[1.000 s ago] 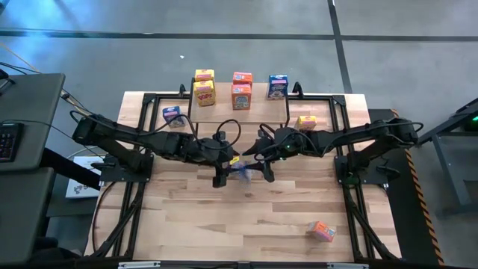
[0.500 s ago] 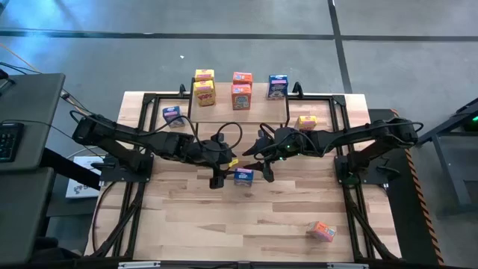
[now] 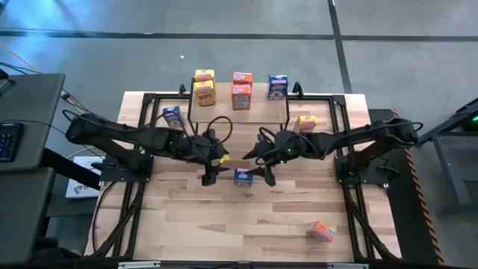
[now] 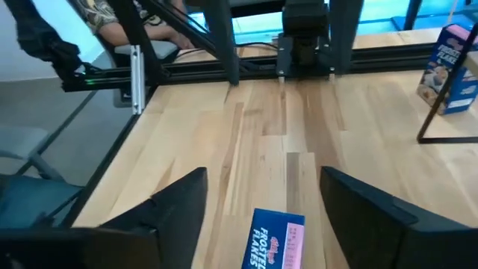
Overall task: Stack cereal on shelf
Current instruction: Put the bottom blue cereal box on the shelf aligned with the other blue cereal box
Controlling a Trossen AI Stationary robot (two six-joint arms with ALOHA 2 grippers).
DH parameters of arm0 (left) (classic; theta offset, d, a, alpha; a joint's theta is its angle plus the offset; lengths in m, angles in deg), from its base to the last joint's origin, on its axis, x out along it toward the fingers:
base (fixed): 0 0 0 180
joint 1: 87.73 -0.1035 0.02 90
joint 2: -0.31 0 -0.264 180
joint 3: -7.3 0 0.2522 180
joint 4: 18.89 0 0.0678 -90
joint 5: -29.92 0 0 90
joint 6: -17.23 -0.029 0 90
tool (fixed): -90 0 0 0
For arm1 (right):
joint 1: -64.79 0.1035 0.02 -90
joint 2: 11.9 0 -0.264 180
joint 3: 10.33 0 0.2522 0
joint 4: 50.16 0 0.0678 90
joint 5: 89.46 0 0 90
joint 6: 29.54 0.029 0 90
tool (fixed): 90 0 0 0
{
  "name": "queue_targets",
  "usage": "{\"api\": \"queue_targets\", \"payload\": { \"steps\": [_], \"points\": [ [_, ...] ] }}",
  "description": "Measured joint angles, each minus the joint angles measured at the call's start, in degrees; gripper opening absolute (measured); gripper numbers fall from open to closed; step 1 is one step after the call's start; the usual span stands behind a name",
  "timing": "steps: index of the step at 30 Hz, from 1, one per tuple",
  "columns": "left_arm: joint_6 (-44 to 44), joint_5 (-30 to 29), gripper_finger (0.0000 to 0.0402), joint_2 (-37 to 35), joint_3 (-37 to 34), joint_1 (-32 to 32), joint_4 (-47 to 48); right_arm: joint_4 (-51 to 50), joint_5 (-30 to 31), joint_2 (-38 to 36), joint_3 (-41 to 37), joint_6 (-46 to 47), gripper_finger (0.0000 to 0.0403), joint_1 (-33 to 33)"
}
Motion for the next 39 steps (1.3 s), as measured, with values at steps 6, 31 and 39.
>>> {"api": "queue_targets", "payload": {
  "steps": [6, 31, 39],
  "points": [
    [1.06, -2.99, 0.0264, -3.21, -0.12, 1.4, 5.47, 0.79, 5.17, 0.0, 0.0, -0.93, 0.0315, 2.29],
    [2.16, -9.09, 0.0264, -9.46, -0.11, 3.36, 7.84, -6.14, 15.21, 0.04, 0.0, 7.07, 0.0326, 5.65],
    [2.26, -9.18, 0.0264, -9.44, -0.11, 3.34, 7.82, -7.65, 20.55, 2.27, 0.0, 7.21, 0.0326, 8.6]
  ]
}}
